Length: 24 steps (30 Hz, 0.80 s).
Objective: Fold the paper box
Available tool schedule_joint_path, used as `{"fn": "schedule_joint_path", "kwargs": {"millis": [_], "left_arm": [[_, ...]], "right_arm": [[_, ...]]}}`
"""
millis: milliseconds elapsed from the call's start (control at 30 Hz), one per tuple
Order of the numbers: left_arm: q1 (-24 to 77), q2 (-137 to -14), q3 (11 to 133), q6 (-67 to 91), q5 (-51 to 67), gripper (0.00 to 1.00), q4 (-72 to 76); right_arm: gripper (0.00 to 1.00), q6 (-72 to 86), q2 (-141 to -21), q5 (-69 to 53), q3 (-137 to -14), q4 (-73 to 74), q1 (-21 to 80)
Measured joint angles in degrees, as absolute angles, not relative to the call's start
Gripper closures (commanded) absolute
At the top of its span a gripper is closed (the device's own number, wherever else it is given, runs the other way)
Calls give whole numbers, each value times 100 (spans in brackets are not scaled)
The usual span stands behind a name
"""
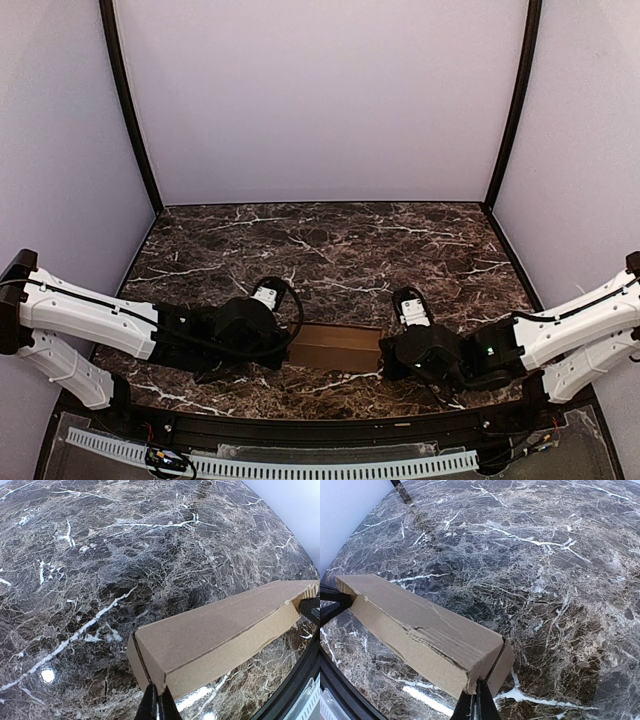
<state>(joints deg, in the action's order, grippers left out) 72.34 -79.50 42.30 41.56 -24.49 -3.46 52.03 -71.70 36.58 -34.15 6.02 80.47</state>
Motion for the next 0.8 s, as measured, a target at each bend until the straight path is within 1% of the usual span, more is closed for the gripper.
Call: {"fn": "schedule_joint_path", "kwargs": {"millis": [67, 167, 200, 267, 367, 533, 633, 733, 800], "left_arm": [[7234, -7953, 4230, 4156, -2456, 99, -353], [7234, -7953, 4230, 4156, -2488, 99, -357], [7234, -7955, 4230, 4158, -2491, 99, -357], [7234, -7955, 4230, 4158, -2493, 99, -357], [7244, -7957, 4230, 4156, -2497, 99, -355], [7271, -7961, 4230, 4160, -2506, 99, -351], [7288, -7968, 4230, 4158, -2506, 99, -349], [7295, -7972, 4235, 4158, -2510, 99, -346], [7295, -7985, 4248, 4158, -2510, 99, -349]], "right_arm": [[100, 5256, -7321, 3760, -3461, 626, 8106], [94, 5323, -7430, 3881, -3535, 661, 8141], [90, 5349, -7443, 3903, -3546, 672, 8152], [75, 5395, -7448, 3903, -3570, 705, 8169], [63, 5439, -7439, 3881, -3588, 873, 8202], [49, 5413, -7255, 3841, -3597, 1192, 8217], [46, 5336, -7102, 3839, -3607, 1457, 8217], [40, 5168, -6864, 3846, -3688, 1739, 8219], [38, 4991, -6681, 3852, -3778, 1815, 8219]]}}
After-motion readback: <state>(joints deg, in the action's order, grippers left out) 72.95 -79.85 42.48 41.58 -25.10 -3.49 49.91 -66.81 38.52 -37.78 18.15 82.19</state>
